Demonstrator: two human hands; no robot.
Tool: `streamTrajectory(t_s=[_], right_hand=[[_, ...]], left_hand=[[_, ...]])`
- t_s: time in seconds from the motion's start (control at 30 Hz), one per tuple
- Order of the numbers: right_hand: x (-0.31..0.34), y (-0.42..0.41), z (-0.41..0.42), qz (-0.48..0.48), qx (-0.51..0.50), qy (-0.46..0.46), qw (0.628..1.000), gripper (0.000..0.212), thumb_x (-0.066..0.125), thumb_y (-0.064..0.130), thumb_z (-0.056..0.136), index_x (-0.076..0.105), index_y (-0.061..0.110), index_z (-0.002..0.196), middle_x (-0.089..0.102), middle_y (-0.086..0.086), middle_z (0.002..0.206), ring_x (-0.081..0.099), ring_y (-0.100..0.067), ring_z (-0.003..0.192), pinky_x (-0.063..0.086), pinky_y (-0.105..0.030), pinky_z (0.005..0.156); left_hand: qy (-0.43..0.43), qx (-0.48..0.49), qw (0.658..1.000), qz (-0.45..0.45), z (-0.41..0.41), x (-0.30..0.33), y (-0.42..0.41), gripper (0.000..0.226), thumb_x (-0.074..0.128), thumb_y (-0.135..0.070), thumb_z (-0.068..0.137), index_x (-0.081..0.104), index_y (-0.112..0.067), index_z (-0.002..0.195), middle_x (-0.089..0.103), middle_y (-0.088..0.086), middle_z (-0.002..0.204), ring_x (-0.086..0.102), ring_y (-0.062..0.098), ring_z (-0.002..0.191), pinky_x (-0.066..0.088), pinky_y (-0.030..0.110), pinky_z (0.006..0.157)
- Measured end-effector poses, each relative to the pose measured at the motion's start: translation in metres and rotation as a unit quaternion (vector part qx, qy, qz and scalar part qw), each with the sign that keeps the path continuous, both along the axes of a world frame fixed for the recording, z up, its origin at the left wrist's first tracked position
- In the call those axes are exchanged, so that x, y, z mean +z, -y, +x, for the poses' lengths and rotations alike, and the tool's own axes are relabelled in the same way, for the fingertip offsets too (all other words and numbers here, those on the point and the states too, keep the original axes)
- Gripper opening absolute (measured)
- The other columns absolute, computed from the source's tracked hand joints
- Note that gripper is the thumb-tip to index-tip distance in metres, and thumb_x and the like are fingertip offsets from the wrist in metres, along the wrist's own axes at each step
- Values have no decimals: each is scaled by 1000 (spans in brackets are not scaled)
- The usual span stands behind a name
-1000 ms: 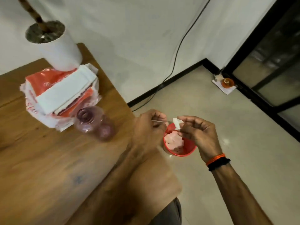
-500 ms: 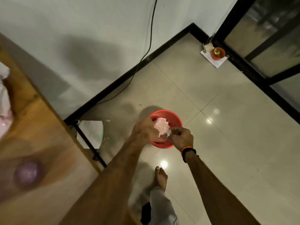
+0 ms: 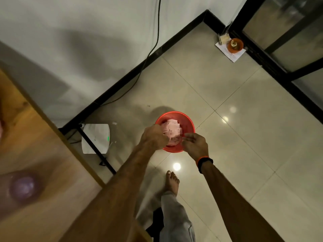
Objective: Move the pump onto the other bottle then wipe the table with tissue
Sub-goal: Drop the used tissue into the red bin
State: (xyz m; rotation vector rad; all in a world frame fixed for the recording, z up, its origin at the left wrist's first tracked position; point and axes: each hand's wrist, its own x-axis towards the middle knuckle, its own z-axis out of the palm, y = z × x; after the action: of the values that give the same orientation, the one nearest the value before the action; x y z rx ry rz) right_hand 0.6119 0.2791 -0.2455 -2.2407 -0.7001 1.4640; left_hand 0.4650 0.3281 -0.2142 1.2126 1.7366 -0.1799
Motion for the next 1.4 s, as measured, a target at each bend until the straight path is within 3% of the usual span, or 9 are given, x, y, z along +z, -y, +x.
streamTrajectory(t_s=[0.17, 0.3, 0.47, 0.57, 0.67, 0.83, 0.97, 1.13, 1.4], right_hand=[[48, 5, -11, 49, 7, -5, 999, 21, 67, 4, 76, 68, 23, 86, 74, 4, 86, 69, -16, 90, 54, -40, 92], [95, 12, -27, 97, 23, -8, 995, 24, 65, 3, 76, 69, 24, 86, 74, 5, 89, 69, -12, 91, 54, -39, 93], [168, 31, -62, 173, 80, -25, 981, 29, 65, -1, 79, 66, 28, 86, 73, 4, 94, 69, -10, 92, 56, -41, 88], [209, 47, -93, 212, 124, -26, 969, 26, 67, 1, 81, 68, 24, 92, 73, 6, 93, 68, -6, 90, 56, -33, 87], [239, 61, -128, 230, 172, -30, 957, 24, 62, 0, 83, 67, 19, 98, 72, 6, 94, 67, -4, 89, 54, -20, 82], [262, 81, -189, 234, 232, -45, 943, 26, 63, -2, 82, 67, 21, 94, 73, 6, 91, 69, -5, 85, 54, -17, 80], [269, 87, -226, 213, 280, -29, 936, 33, 64, 1, 80, 64, 17, 108, 69, 6, 98, 66, -9, 91, 53, -24, 90], [274, 82, -250, 199, 311, -14, 929, 47, 70, 13, 76, 57, 23, 120, 66, 11, 103, 63, -11, 101, 49, -27, 96], [282, 79, -253, 191, 298, -23, 935, 44, 76, 19, 73, 62, 23, 114, 68, 2, 111, 62, -18, 104, 50, -34, 96]], left_hand=[[47, 55, 997, 22, -9, 43, 18, 29, 66, -26, 67, 66, -11, 92, 70, 13, 105, 65, 31, 103, 52, 39, 92], [75, 133, 984, 93, -19, 92, 37, 24, 70, -15, 80, 67, -16, 104, 70, 1, 110, 64, 20, 105, 49, 31, 98], [115, 219, 952, 180, -45, 165, 77, 23, 68, -10, 85, 63, -23, 103, 66, -9, 103, 63, 8, 99, 45, 16, 86], [133, 276, 927, 215, -75, 206, 111, 30, 67, -9, 86, 60, -17, 114, 65, -7, 108, 62, 9, 100, 48, 22, 94], [148, 305, 915, 220, -107, 230, 147, 31, 65, -6, 87, 59, -15, 116, 63, -5, 107, 60, 12, 101, 49, 27, 92], [122, 400, 890, 184, -163, 242, 199, 26, 68, -6, 85, 62, -13, 109, 66, -3, 105, 62, 11, 97, 45, 12, 79], [92, 457, 863, 195, -206, 246, 208, 23, 63, 0, 80, 60, -19, 93, 66, 1, 100, 64, 25, 104, 50, 31, 91], [101, 417, 875, 225, -234, 256, 192, 43, 59, -3, 89, 53, -5, 131, 59, 13, 130, 55, 30, 122, 44, 37, 102], [200, 407, 872, 185, -226, 252, 167, 51, 73, -7, 78, 59, -15, 126, 68, -6, 116, 62, 13, 111, 52, 38, 98]])
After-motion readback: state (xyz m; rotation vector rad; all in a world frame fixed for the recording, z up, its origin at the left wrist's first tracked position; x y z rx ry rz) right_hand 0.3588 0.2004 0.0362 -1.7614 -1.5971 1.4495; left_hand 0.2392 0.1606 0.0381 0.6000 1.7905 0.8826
